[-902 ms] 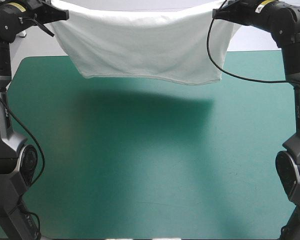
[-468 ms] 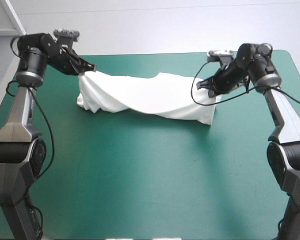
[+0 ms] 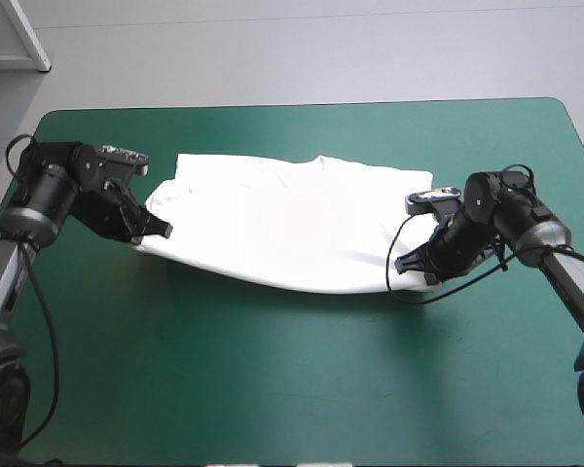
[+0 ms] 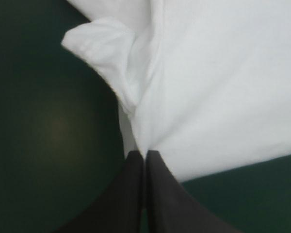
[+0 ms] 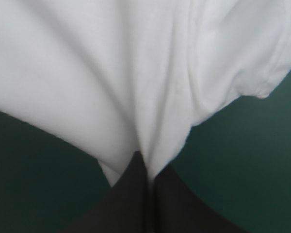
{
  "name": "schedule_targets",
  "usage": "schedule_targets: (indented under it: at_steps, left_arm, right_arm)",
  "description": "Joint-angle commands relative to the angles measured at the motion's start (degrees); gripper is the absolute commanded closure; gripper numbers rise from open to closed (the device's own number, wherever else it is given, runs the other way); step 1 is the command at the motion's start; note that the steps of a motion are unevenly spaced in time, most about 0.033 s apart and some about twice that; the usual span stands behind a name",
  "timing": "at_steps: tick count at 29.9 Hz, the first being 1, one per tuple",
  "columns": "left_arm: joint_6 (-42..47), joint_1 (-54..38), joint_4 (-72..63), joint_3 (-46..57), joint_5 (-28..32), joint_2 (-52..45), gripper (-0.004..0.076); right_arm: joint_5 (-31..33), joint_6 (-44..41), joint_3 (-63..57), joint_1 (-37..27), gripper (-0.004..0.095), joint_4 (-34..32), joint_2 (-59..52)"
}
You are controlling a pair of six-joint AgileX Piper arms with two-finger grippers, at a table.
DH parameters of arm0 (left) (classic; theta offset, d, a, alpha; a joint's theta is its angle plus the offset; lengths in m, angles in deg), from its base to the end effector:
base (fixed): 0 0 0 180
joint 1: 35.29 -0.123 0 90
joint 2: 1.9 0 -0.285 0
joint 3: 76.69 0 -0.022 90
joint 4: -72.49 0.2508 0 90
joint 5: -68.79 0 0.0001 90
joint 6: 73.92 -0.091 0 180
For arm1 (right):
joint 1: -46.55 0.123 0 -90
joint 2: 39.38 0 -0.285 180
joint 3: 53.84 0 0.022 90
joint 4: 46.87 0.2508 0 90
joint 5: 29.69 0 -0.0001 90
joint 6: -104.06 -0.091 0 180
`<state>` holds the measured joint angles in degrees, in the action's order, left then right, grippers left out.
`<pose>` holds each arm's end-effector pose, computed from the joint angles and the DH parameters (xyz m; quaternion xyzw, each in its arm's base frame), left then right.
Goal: Fold the cloth
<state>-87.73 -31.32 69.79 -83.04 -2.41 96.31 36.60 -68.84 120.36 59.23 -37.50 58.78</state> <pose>0.3175 -0.0261 0.3319 0.1486 0.9776 -0.0105 0.1487 0.2943 0.0801 0.2773 -0.1446 0.9828 0.0813 0.0808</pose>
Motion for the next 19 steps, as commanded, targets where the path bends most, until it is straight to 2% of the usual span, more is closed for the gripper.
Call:
schedule_targets:
  at_steps: [1,3,8,11,14,17,19]
  left_arm:
    - [0.5,0.2,-0.2,7.7,-2.8,-9.1,0.0732]
    - [0.5,0.2,-0.6,13.3,-2.8,-12.3,0.0732]
    - [0.5,0.2,-0.2,25.1,-2.8,-19.2,0.0732]
    - [0.5,0.2,-0.2,29.8,-2.8,-21.2,0.0732]
    - [0.5,0.2,-0.3,31.7,-2.8,-21.6,0.0731]
    - [0.5,0.2,-1.0,31.9,-2.8,-21.6,0.0687]
    - [0.5,0.2,-2.0,31.9,-2.8,-21.6,0.0622]
  right_arm:
    - [3.0,0.1,-2.3,-0.1,0.0925,-1.8,-5.8]
    - [5.4,-0.1,-3.6,-0.1,0.0925,-2.2,-7.4]
    - [5.3,-0.1,-5.7,-0.1,0.0925,-0.2,-10.4]
    - [5.3,0.1,-7.7,0.2,0.0925,3.0,-11.5]
    - [5.3,0.1,-10.4,1.6,0.0923,3.2,-11.9]
    - [4.9,0.0,-13.3,3.2,0.0879,3.5,-12.0]
    - [3.2,0.0,-15.4,4.1,0.0795,3.9,-12.0]
